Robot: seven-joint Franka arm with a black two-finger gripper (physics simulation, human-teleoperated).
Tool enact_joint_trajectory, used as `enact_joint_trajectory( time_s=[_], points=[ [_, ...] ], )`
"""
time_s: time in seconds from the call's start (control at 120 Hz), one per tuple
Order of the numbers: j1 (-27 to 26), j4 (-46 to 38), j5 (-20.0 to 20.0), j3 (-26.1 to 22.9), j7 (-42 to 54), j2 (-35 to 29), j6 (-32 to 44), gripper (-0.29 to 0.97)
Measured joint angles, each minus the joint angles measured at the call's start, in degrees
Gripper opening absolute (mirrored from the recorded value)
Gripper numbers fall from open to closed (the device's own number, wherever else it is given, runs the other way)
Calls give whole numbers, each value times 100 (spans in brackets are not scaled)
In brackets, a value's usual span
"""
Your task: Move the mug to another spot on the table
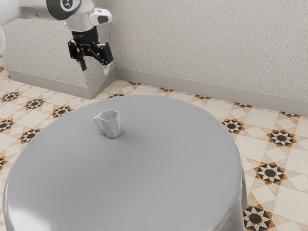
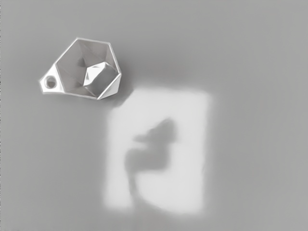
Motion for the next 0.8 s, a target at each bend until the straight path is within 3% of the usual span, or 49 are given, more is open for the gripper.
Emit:
enact_joint_trajectory(
  time_s=[0.233,0.367,0.65,0.8],
  points=[
    [-11,-42,-5,160,-37,-182,-102,68],
    [-27,-514,39,354,-382,-903,-276,68],
    [-81,-2656,5,1197,-2753,-2021,416,68],
    [-2,-3186,2,1684,-4053,-2099,867,68]
  ],
)
